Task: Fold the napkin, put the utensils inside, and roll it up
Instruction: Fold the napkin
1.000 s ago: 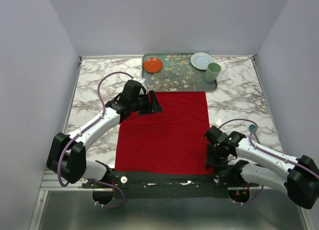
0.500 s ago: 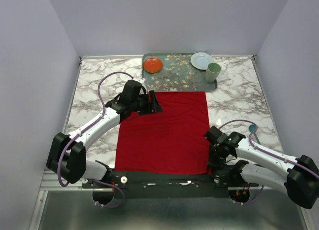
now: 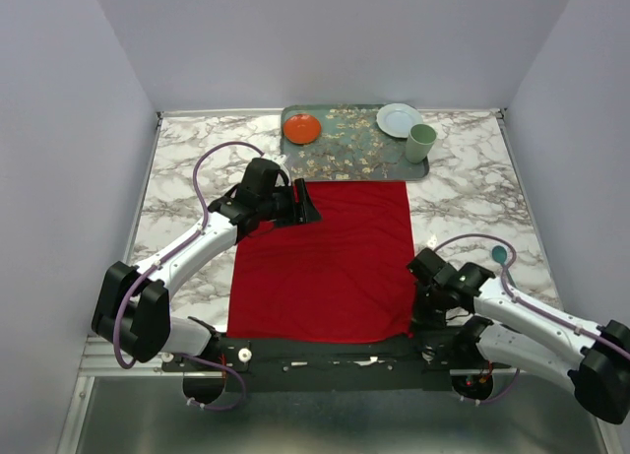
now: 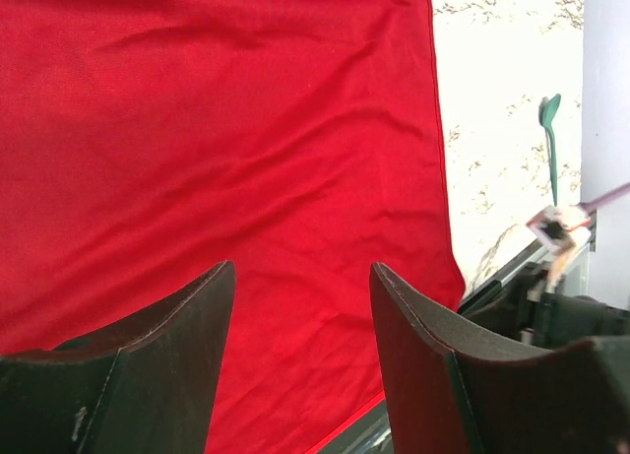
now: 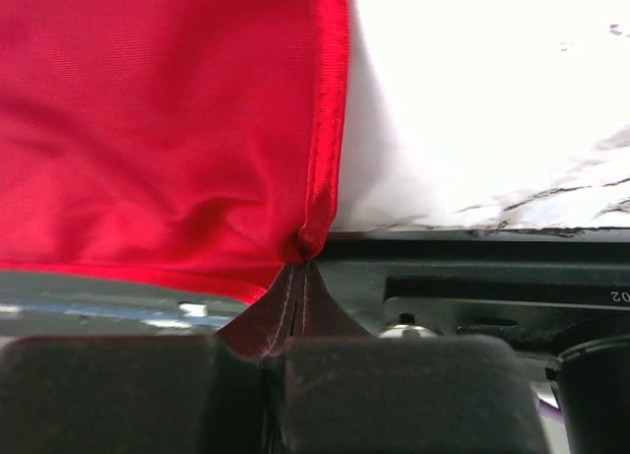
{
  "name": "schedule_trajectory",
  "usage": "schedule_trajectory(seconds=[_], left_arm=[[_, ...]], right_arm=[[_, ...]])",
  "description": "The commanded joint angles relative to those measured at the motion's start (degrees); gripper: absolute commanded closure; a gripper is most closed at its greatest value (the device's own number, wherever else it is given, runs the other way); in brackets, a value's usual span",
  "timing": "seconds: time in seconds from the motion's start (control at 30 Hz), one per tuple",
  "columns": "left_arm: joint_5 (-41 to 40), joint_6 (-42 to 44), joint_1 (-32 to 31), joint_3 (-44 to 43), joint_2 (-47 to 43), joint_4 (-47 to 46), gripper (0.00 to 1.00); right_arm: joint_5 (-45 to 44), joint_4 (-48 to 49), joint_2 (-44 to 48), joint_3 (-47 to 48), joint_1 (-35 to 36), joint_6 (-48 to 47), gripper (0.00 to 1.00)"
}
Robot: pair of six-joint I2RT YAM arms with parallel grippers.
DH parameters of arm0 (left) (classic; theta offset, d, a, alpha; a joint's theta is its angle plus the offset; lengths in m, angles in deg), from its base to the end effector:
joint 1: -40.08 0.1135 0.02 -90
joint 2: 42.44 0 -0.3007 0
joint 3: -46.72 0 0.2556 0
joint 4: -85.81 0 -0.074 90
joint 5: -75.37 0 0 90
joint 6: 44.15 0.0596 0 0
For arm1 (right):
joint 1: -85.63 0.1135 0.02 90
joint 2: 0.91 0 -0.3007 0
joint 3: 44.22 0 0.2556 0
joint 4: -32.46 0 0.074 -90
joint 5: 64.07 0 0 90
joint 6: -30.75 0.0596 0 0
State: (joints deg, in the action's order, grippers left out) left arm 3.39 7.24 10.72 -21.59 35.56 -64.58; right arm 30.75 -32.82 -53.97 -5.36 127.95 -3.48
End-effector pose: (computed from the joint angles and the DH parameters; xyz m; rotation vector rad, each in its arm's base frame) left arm 0.2616 -0.1683 0.2818 -0.0138 2.4102 -0.9525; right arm 0.0790 0.0787 0.1600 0.3477 3.0506 0.2982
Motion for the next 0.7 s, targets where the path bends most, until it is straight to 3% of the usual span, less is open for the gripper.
schedule_trajectory(seconds=[0.0,0.2,0.4,0.67], left_arm=[[0.52,0.73,-0.08,-0.81,-1.09,0.23,0.34],[0.52,0.82,-0.08,-0.81,-1.09,0.14,0.34],[1.49,-0.15,-0.08,0.86,-0.30,-0.65,0.34],[1.84,-0.68,-0.43,1.13,0.40,-1.44,0.34]], right_arm=[[-3.76,-2.79,6.73,3.46,0.39,1.36,0.99],[-4.11,-2.00,14.02,4.16,0.39,0.75,0.99],[-7.09,-4.80,15.52,8.11,0.39,-0.83,0.99],[-5.08,-0.07,23.17,10.93,0.48,-12.52,0.99]])
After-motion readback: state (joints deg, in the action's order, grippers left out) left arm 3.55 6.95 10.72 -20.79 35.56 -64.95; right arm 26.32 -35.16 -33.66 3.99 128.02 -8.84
